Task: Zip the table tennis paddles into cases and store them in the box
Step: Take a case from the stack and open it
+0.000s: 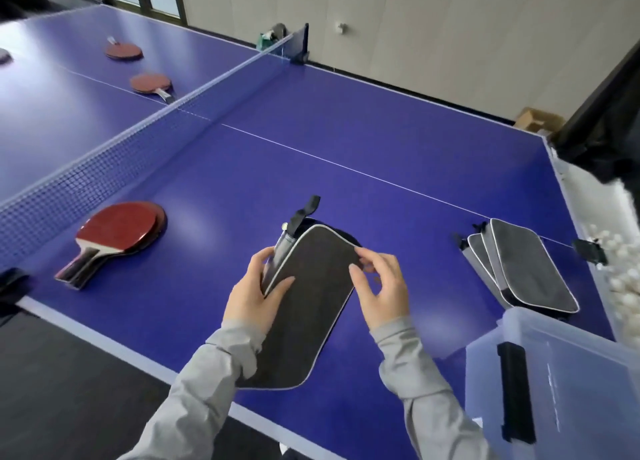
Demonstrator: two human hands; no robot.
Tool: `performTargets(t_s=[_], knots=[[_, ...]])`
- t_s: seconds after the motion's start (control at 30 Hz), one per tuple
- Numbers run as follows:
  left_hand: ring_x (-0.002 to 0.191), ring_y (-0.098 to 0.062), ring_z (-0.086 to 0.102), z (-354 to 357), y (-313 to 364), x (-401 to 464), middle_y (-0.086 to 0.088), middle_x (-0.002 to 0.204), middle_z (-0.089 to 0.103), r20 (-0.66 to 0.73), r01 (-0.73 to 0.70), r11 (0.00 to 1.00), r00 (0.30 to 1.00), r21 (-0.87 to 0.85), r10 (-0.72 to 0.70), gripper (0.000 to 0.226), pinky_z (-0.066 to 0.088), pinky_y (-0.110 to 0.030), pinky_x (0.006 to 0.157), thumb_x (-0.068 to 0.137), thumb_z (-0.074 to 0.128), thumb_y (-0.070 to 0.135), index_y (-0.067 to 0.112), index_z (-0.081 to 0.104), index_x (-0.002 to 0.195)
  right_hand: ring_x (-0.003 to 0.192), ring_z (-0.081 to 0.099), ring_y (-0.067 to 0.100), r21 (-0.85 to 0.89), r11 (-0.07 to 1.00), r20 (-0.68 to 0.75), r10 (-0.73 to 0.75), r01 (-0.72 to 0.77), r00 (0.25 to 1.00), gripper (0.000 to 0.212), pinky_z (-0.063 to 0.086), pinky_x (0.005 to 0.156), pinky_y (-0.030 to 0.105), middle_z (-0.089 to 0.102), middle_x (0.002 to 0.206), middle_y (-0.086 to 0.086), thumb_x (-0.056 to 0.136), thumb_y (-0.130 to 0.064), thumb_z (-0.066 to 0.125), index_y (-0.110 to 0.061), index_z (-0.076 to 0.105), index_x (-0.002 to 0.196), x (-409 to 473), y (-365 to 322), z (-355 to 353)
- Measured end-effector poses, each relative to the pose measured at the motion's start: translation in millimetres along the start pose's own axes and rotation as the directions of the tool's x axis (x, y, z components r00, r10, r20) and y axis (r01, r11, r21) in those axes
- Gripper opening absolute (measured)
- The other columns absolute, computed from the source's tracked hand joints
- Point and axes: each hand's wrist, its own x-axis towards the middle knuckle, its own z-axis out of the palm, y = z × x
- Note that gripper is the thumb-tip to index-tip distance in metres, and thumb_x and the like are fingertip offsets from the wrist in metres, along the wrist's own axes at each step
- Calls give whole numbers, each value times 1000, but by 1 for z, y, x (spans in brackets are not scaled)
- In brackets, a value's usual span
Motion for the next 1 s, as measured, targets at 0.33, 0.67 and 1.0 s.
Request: performTargets(t_s=[0.33,0.67,1.0], knots=[[93,-9,58,-28,-6,64,32,103,54,107,-192,914,981,357,164,48,42,-24,76,83,61,47,52,33,122,77,51,18,-154,929,49,-333,337,942,17,44,76,30,48,77,-4,79,-26,66,-12,70,86,105,-71,51],[101,-12,60,-79,-26,132,18,116,60,308,-427,785,899,449,312,47,49,-32,79,86,58,47,38,45,131,85,52,21,-370,926,216,13,70,976,13,45,80,41,49,77,-4,75,-24,72,-13,66,73,123,-77,124],[75,-18,68,-119,-33,177,5,93,69,408,-675,662,732,325,546,49,54,-33,57,78,72,34,33,47,121,64,54,14,-264,955,-175,89,-134,980,14,49,70,34,59,68,-4,71,-11,74,-11,62,64,112,-96,164]])
